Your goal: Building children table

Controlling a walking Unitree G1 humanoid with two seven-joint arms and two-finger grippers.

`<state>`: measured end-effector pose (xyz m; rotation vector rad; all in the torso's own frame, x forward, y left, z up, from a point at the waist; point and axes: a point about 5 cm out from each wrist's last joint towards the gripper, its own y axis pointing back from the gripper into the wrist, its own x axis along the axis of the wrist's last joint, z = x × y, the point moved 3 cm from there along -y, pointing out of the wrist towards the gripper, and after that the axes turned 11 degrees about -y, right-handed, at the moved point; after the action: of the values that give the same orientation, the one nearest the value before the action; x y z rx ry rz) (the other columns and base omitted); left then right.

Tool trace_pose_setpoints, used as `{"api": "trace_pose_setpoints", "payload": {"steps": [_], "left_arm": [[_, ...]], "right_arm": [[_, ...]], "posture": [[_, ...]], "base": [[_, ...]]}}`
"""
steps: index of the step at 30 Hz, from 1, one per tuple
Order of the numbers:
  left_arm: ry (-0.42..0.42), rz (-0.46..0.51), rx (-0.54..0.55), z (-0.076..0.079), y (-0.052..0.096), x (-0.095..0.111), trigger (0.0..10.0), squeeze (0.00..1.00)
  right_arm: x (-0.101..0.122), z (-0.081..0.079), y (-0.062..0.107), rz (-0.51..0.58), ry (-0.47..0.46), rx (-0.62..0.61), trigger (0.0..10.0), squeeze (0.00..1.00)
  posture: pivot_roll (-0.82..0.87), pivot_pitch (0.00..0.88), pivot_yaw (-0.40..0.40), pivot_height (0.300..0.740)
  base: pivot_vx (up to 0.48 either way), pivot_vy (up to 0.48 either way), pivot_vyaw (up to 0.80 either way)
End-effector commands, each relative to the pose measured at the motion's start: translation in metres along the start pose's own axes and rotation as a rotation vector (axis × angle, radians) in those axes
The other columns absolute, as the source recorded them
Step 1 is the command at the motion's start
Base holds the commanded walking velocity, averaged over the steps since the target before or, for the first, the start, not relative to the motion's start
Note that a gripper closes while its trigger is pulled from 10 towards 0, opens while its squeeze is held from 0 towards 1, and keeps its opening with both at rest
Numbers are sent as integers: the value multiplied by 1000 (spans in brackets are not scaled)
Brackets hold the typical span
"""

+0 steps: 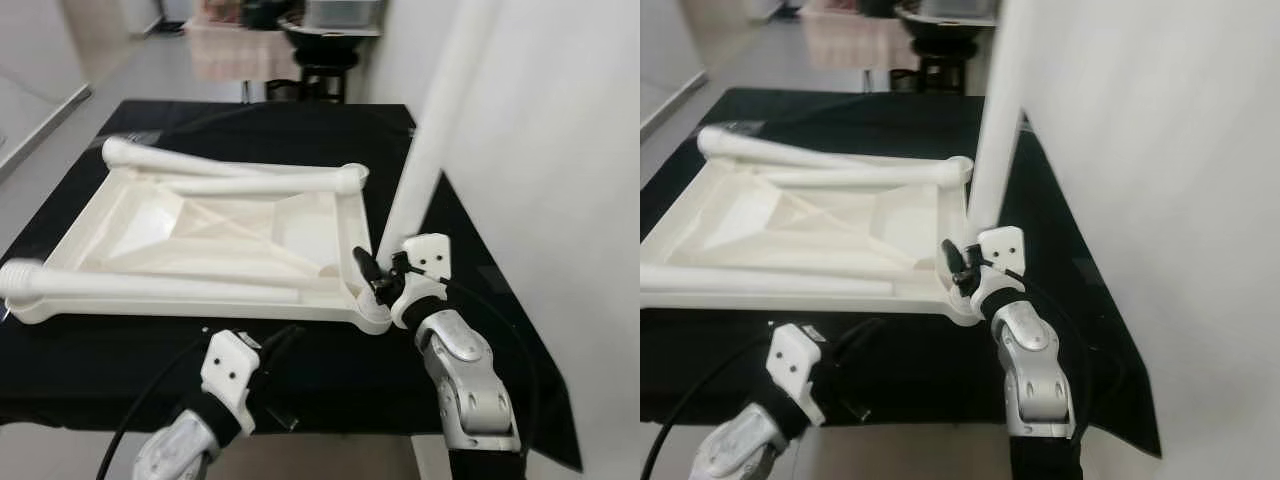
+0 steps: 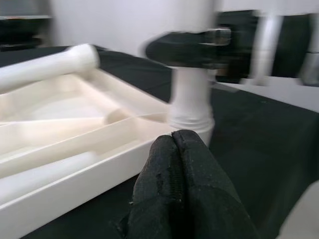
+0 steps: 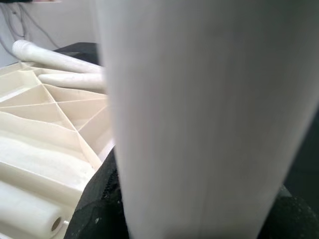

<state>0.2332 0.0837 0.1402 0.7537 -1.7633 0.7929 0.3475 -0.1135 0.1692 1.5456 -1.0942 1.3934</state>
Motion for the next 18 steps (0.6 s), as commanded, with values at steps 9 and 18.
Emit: {"api": "trace_pose_setpoints", "payload": {"steps": [9,18], "left_arm": [[27,-13,-9,5,-6,-6,10000,0],[29,-9,-8,5,-7,-5,10000,0]], "right_arm": [[20,-15,-15,-15,-81,380,10000,761],[12,-14,-13,-123,17,732,10000,0]], "posture": [[9,111,-43,740],[21,110,-44,740]], "base": [[0,0,0],[0,0,0]]}}
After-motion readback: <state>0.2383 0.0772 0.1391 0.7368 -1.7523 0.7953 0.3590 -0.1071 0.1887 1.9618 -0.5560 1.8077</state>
